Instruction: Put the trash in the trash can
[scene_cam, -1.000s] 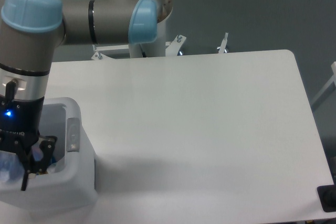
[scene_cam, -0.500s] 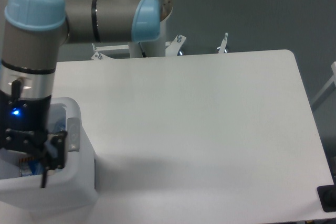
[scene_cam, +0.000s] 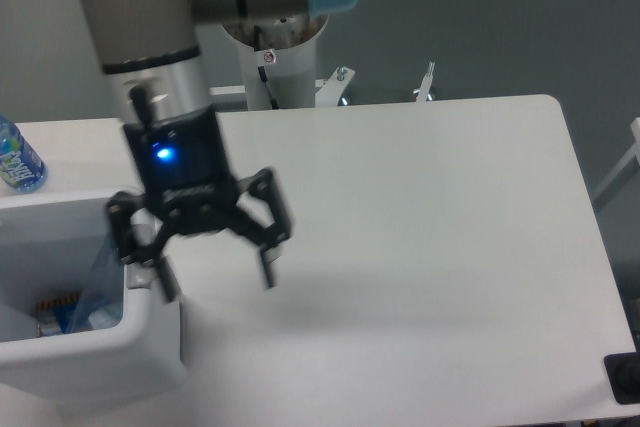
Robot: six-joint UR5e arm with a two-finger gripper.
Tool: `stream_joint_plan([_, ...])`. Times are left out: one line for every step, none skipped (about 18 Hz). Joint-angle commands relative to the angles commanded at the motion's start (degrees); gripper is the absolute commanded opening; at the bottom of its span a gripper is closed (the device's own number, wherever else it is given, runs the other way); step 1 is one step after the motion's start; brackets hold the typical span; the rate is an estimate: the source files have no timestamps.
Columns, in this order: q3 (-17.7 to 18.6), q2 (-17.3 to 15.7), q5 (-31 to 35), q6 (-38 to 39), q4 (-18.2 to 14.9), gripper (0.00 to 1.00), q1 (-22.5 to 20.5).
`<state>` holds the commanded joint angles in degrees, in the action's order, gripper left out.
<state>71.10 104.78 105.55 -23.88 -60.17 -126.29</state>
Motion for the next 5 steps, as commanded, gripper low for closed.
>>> stream_joint_plan([0.4, -1.0, -0.2, -2.6, -2.6, 1.00, -1.3])
stream_joint_plan([0.6, -1.7, -0.2, -5.6, -4.5, 1.00, -2.1])
stream_joint_plan([0.6, -2.0, 0.0, -8.2, -5.9, 1.00, -2.6])
stream_joint_plan([0.6, -2.1, 0.0, -10.1, -6.7, 1.00, -2.7])
stream_joint_plan([0.7, -2.4, 0.0, -10.7, -7.1, 1.00, -2.9])
